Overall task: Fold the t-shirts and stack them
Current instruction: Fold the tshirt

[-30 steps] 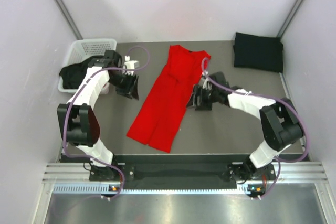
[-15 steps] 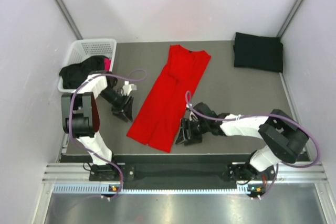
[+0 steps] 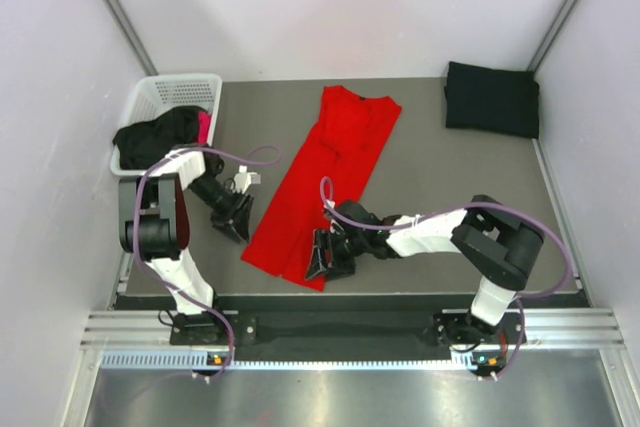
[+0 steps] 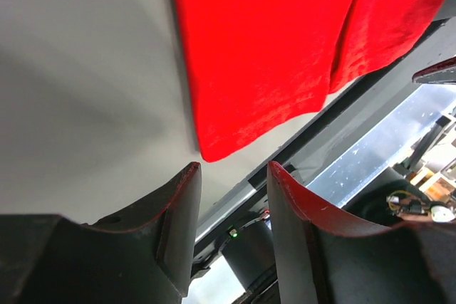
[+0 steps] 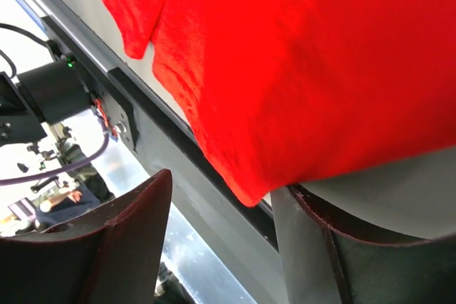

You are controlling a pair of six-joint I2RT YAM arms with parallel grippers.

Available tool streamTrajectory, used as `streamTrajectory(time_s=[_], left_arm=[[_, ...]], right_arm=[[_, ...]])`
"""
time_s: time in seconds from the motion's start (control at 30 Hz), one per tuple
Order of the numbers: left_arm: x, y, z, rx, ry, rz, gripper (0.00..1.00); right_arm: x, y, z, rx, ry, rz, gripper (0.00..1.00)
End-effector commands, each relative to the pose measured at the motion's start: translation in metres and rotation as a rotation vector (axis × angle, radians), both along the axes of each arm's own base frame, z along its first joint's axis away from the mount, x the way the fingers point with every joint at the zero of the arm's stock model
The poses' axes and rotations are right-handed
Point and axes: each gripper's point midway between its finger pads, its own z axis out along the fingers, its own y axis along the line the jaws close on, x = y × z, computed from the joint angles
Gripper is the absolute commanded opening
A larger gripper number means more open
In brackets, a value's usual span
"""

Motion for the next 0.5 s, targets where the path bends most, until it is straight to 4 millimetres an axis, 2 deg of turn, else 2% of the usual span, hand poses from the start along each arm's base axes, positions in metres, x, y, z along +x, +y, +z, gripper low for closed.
streamTrajectory(time_s=[0.0, 0.27, 0.47], left_arm=[[-0.003, 0.003, -0.013, -0.010, 0.016, -0.030, 0.47], [-0.012, 0.000, -0.021, -0.049, 0.090, -0.044, 0.45], [-0.019, -0.003, -0.028, -0.076, 0.154, -0.047, 0.43]], right_arm=[[-0.003, 0.005, -0.002, -0.030, 0.000, -0.004, 0.58], [-0.026, -0.025, -0.014, -0.101, 0.024, -0.013, 0.56], [-0.022, -0.018, -0.013, -0.081, 0.011, -0.010, 0.44]])
